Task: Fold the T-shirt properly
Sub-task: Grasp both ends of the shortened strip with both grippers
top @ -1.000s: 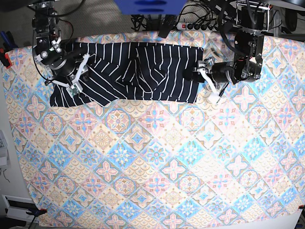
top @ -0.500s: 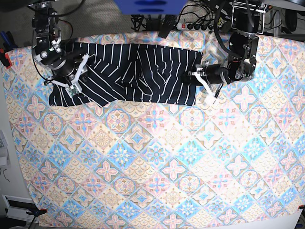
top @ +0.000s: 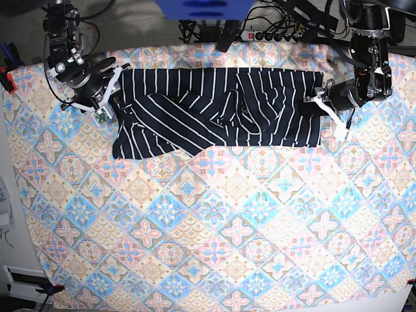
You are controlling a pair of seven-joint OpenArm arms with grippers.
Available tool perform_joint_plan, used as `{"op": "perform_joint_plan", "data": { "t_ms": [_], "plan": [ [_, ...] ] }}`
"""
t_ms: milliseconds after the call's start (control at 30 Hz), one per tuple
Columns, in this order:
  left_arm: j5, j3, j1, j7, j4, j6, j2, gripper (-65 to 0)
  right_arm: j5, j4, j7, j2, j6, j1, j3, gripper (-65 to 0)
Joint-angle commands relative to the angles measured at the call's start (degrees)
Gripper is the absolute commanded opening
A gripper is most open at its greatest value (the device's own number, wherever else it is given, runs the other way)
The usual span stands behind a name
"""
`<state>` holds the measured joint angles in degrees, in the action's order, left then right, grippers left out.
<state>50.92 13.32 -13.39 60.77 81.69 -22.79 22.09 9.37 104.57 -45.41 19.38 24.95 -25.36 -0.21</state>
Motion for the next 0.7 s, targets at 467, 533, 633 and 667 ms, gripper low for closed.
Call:
{"op": "perform_joint_plan", "data": {
  "t_ms": [467,533,633,667],
  "plan": [
    [-0.1,1.1,0.6,1.2,0.8,-0.2,1.0,-65.0,19.7,-4.7,-5.4,1.0,-0.2,12.4,0.3,-18.0],
    [-0.1,1.1,0.6,1.2,0.8,-0.2,1.2,-65.0,20.5,-6.7,-5.4,0.9,-0.2,12.4,0.3,-21.0],
    [-0.1,1.1,0.6,1.2,0.8,-0.2,1.3,-64.9,22.3,-10.9,-5.3,0.9,-0.2,12.8,0.3,-25.0],
    [-0.1,1.1,0.6,1.2,0.8,-0.2,1.3,-64.9,23.2,-12.4,-5.4,0.7,-0.2,13.8,0.2,-25.4]
  ]
}}
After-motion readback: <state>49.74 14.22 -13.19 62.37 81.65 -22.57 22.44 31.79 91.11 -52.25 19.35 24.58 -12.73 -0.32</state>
